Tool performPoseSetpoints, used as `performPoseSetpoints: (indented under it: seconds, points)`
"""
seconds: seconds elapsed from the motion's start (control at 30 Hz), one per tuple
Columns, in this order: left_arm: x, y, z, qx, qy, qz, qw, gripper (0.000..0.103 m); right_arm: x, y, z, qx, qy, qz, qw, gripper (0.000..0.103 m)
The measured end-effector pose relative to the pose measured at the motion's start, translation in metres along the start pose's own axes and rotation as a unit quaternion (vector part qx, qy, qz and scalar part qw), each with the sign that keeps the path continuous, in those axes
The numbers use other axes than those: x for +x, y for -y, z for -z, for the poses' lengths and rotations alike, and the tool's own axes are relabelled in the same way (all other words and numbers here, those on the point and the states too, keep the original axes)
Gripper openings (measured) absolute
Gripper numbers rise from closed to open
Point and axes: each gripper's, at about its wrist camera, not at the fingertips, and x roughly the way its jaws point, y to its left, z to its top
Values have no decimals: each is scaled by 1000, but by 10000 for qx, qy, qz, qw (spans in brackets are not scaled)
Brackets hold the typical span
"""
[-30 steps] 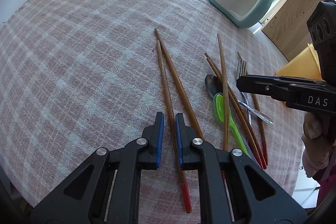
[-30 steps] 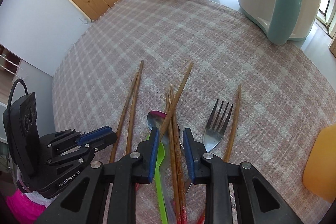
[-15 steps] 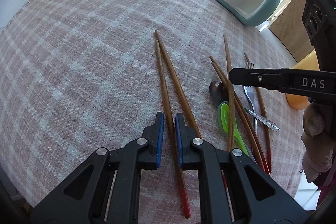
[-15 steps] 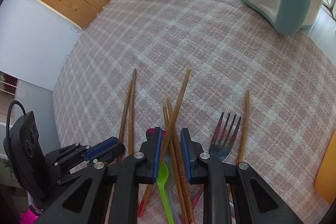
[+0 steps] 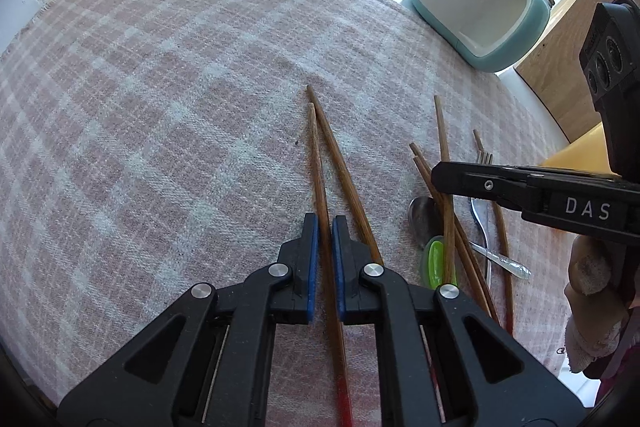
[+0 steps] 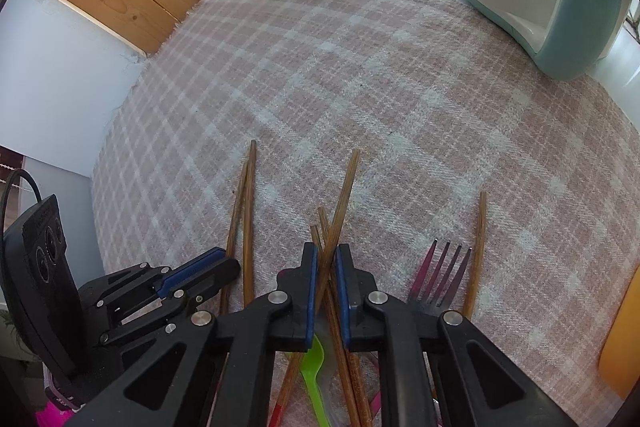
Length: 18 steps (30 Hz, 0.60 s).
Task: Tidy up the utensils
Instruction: 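Close the left gripper on a chopstick while the right gripper closes on another, then lift the chopsticks upright with both tools and carry them over the yellow bin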
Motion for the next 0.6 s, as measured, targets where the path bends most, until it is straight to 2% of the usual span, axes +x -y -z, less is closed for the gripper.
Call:
performPoseSetpoints:
  seconds: [0.2, 0.6]
  points:
    - [-7, -6, 3, -139, 85, 127, 9998, 4, -14, 0, 6, 9, 160, -103, 9998, 6]
    - [-44, -5, 3, -114, 383, 552, 9977, 4, -54, -9, 27, -114, 610, 13, 9981, 5]
